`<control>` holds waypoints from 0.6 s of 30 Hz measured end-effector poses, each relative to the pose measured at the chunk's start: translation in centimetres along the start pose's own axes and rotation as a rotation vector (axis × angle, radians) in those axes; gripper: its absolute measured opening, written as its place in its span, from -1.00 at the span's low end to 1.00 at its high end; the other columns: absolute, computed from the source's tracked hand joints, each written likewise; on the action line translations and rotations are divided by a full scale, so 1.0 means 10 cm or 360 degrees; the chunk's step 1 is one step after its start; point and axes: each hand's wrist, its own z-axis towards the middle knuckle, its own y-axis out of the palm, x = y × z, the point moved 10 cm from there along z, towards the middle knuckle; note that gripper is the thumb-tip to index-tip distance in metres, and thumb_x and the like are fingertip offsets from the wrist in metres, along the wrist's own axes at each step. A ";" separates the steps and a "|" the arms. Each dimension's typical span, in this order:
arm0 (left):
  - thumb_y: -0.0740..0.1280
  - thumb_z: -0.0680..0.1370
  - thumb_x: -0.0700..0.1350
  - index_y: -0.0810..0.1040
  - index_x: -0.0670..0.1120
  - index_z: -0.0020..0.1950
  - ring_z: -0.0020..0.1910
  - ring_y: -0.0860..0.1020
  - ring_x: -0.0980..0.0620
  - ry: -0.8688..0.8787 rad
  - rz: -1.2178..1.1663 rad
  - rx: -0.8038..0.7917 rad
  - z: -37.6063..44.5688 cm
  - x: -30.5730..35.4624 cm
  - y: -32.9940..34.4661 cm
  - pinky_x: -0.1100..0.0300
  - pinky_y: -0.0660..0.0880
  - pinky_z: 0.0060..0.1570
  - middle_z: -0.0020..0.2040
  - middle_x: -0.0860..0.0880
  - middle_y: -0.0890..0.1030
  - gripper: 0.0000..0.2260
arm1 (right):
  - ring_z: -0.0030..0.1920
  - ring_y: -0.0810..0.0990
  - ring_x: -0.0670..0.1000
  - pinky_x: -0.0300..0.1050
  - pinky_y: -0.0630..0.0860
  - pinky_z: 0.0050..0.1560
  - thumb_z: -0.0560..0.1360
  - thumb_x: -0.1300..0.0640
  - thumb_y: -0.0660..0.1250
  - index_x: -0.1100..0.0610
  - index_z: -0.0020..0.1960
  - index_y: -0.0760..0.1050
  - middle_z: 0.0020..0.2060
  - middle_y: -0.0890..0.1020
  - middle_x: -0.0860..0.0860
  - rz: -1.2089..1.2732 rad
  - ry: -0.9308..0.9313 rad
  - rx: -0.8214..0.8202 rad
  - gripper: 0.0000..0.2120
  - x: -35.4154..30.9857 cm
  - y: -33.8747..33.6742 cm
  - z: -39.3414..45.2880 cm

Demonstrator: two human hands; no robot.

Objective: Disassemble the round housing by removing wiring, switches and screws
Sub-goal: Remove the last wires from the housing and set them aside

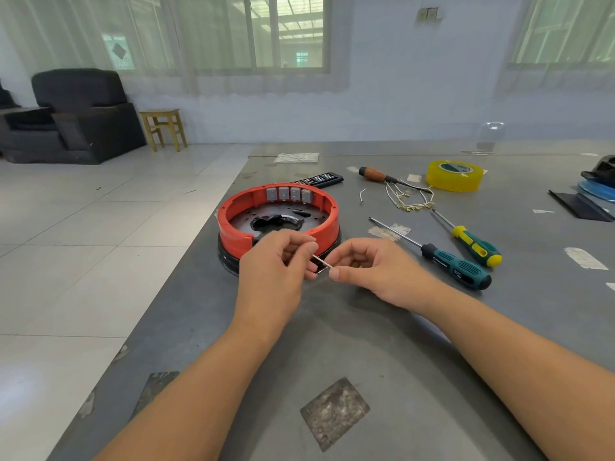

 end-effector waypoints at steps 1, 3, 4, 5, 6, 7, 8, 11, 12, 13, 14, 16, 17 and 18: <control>0.44 0.61 -0.23 0.68 0.06 -0.04 -0.31 0.68 0.13 0.0032 0.0010 0.0027 0.01 0.03 -0.04 0.35 0.58 -0.23 -0.18 0.12 0.69 -0.82 | -0.16 0.65 -0.09 -0.24 0.54 -0.05 0.49 0.13 0.52 0.05 0.01 0.68 -0.17 0.73 0.01 -0.0022 0.0015 -0.0010 -0.89 0.02 -0.01 0.00; 0.45 0.61 -0.23 0.68 0.08 -0.02 -0.29 0.68 0.12 0.0107 0.0040 0.0040 0.01 0.08 -0.08 0.36 0.58 -0.22 -0.18 0.09 0.69 -0.81 | -0.13 0.68 -0.08 -0.25 0.57 -0.03 0.52 0.13 0.50 0.04 -0.02 0.67 -0.16 0.74 0.01 -0.0024 0.0031 0.0006 -0.95 0.05 -0.05 -0.01; 0.45 0.61 -0.23 0.67 0.09 -0.01 -0.29 0.68 0.12 0.0141 0.0062 0.0035 0.01 0.09 -0.10 0.35 0.59 -0.21 -0.18 0.08 0.68 -0.81 | -0.13 0.68 -0.08 -0.26 0.57 -0.04 0.53 0.12 0.48 0.05 -0.02 0.67 -0.16 0.75 0.02 -0.0030 0.0034 0.0016 -0.96 0.06 -0.06 -0.01; 0.45 0.61 -0.23 0.67 0.09 0.00 -0.28 0.68 0.12 0.0174 0.0089 0.0033 0.00 0.11 -0.10 0.34 0.60 -0.20 -0.16 0.07 0.68 -0.81 | -0.13 0.68 -0.08 -0.27 0.57 -0.06 0.54 0.12 0.47 0.06 -0.02 0.67 -0.16 0.75 0.02 -0.0031 0.0037 0.0015 -0.96 0.07 -0.06 -0.01; 0.45 0.61 -0.23 0.67 0.08 0.02 -0.28 0.68 0.13 0.0203 0.0111 0.0032 0.00 0.13 -0.11 0.34 0.60 -0.19 -0.14 0.08 0.68 -0.82 | -0.14 0.68 -0.07 -0.26 0.58 -0.08 0.55 0.11 0.47 0.06 -0.02 0.67 -0.16 0.75 0.02 -0.0023 0.0039 0.0007 -0.96 0.07 -0.04 -0.01; 0.45 0.61 -0.22 0.68 0.08 0.03 -0.28 0.68 0.13 0.0227 0.0125 0.0032 0.00 0.14 -0.10 0.34 0.60 -0.20 -0.13 0.08 0.68 -0.82 | -0.15 0.67 -0.05 -0.22 0.59 -0.08 0.55 0.11 0.46 0.05 -0.03 0.67 -0.16 0.74 0.03 -0.0010 0.0042 -0.0002 -0.97 0.07 -0.03 -0.01; 0.45 0.61 -0.22 0.68 0.07 0.04 -0.28 0.68 0.14 0.0250 0.0133 0.0031 0.00 0.16 -0.09 0.35 0.59 -0.20 -0.12 0.08 0.67 -0.83 | -0.16 0.66 -0.02 -0.14 0.62 -0.06 0.54 0.10 0.46 0.04 -0.05 0.67 -0.17 0.74 0.04 0.0005 0.0047 -0.0005 -0.98 0.07 -0.02 -0.02; 0.46 0.60 -0.24 0.69 0.03 0.06 -0.27 0.67 0.12 0.0328 0.0180 0.0001 0.01 0.25 -0.02 0.30 0.61 -0.19 -0.11 0.08 0.66 -0.84 | -0.20 0.63 0.03 0.08 0.60 -0.04 0.50 0.09 0.46 0.07 -0.09 0.65 -0.23 0.72 0.05 0.0037 0.0066 0.0022 -0.94 0.05 -0.01 -0.04; 0.46 0.60 -0.25 0.70 0.01 0.07 -0.26 0.67 0.12 0.0365 0.0207 -0.0020 0.01 0.29 0.01 0.26 0.62 -0.17 -0.10 0.07 0.65 -0.84 | -0.22 0.62 0.02 0.08 0.58 -0.06 0.48 0.08 0.45 0.08 -0.10 0.64 -0.25 0.71 0.05 0.0036 0.0069 0.0037 -0.93 0.05 -0.01 -0.04; 0.46 0.60 -0.25 0.70 -0.01 0.07 -0.23 0.66 0.12 0.0421 0.0253 -0.0048 0.03 0.33 0.05 0.23 0.61 -0.14 -0.09 0.06 0.65 -0.85 | -0.24 0.61 0.00 0.05 0.56 -0.09 0.46 0.07 0.45 0.07 -0.12 0.64 -0.27 0.69 0.04 0.0036 0.0071 0.0062 -0.93 0.04 -0.02 -0.04; 0.47 0.59 -0.24 0.70 -0.04 0.08 -0.18 0.65 0.13 0.0509 0.0331 -0.0073 0.04 0.40 0.09 0.22 0.60 -0.09 -0.06 0.05 0.64 -0.87 | -0.26 0.59 -0.01 0.02 0.54 -0.12 0.44 0.06 0.43 0.05 -0.15 0.63 -0.30 0.67 0.02 0.0038 0.0071 0.0099 -0.93 0.03 -0.04 -0.05; 0.48 0.59 -0.20 0.68 -0.09 0.13 -0.04 0.56 0.16 0.0736 0.0552 -0.0070 0.07 0.57 0.20 0.28 0.52 0.05 0.06 0.04 0.61 -0.87 | -0.29 0.56 -0.04 0.00 0.52 -0.15 0.39 0.04 0.39 0.00 -0.20 0.62 -0.34 0.64 -0.03 -0.0001 0.0056 0.0219 -0.94 0.00 -0.17 -0.04; 0.47 0.60 -0.16 0.66 -0.09 0.17 0.04 0.53 0.13 0.0783 0.0638 -0.0058 0.10 0.61 0.25 0.29 0.46 0.11 0.12 0.03 0.59 -0.84 | -0.30 0.55 -0.06 0.04 0.54 -0.15 0.37 0.02 0.37 -0.01 -0.21 0.61 -0.35 0.64 -0.04 -0.0039 0.0067 0.0299 -0.93 0.00 -0.26 -0.04; 0.46 0.61 -0.11 0.64 -0.08 0.21 0.10 0.51 0.08 0.0778 0.0696 -0.0038 0.16 0.63 0.28 0.28 0.41 0.17 0.15 0.02 0.59 -0.81 | -0.30 0.56 -0.07 0.08 0.57 -0.13 0.36 0.01 0.35 0.00 -0.21 0.60 -0.35 0.65 -0.04 -0.0084 0.0097 0.0386 -0.91 0.01 -0.36 -0.04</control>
